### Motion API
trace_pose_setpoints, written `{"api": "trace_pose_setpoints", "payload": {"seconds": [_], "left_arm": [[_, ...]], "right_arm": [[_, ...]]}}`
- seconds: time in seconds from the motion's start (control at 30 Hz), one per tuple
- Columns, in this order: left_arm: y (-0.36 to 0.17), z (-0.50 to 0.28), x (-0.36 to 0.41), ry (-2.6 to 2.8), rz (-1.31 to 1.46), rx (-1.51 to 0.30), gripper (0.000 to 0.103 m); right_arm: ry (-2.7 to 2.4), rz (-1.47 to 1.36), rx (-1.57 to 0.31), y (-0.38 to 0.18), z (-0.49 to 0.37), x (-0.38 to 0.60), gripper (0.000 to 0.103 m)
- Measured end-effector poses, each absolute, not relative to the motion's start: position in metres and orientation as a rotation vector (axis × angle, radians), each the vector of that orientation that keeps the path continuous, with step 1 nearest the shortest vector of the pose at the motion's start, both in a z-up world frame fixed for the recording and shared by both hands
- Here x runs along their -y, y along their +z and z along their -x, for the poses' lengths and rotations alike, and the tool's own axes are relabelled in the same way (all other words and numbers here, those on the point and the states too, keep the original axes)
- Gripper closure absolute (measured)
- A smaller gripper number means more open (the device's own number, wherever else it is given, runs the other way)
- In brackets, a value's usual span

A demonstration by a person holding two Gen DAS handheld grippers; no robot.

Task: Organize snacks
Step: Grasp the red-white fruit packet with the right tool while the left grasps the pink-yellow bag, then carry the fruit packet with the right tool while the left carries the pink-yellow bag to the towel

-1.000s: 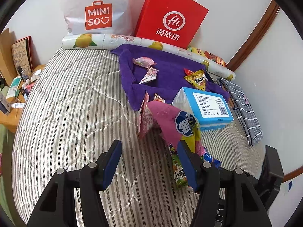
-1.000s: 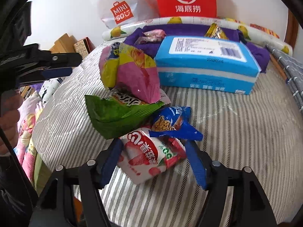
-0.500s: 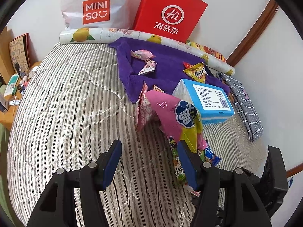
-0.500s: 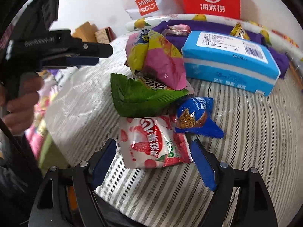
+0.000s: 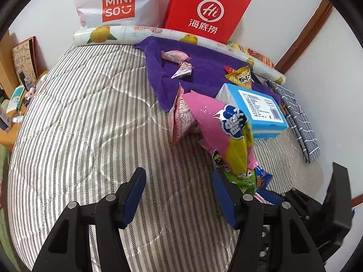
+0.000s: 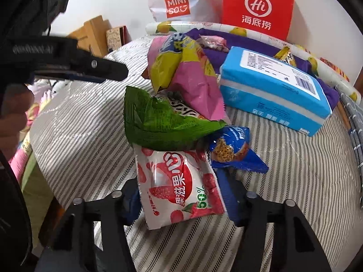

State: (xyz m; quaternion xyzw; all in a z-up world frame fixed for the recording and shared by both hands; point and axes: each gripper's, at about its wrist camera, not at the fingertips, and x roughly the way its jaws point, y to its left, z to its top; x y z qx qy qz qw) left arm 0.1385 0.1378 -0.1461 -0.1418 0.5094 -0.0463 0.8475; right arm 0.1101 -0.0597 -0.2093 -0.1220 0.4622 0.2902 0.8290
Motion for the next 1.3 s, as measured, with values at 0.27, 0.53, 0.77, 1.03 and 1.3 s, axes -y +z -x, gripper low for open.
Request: {"api": "trace_pose_setpoints", "payload": {"seconds": [0.27,0.53,0.77,1.03,1.3], "left_arm": [[-0.146,-0.14,-0.134,-0.137,0.319,-1.048,0.044],[-0.134,-0.152,-0.116,-0.188,0.349,-1.007,0.044],[-0.141,-0.175,-0.104,-0.196,0.45,-1.031,0.044],[-0.154,-0.196,-0.089,-0.111,0.431,-1.077,0.044],[-0.168,-0.203,-0.086,-0.069,0.456,-1.118,0.05]], "right_arm": [[0.626,0.19,-0.937,-0.193,-0.101,0.09,0.049],[0.589,0.116,-0.878,-0.172,-0.1,0.123,0.049],[0.52,0.086,-0.892,-0.175,-0.11,0.15,0.049],[0.436,0.082,-0.883,-0.175,-0.114,0.18,0.049],[0.415,0.069,-0.912,-0.184,-0.117,0.196,0.049]]}}
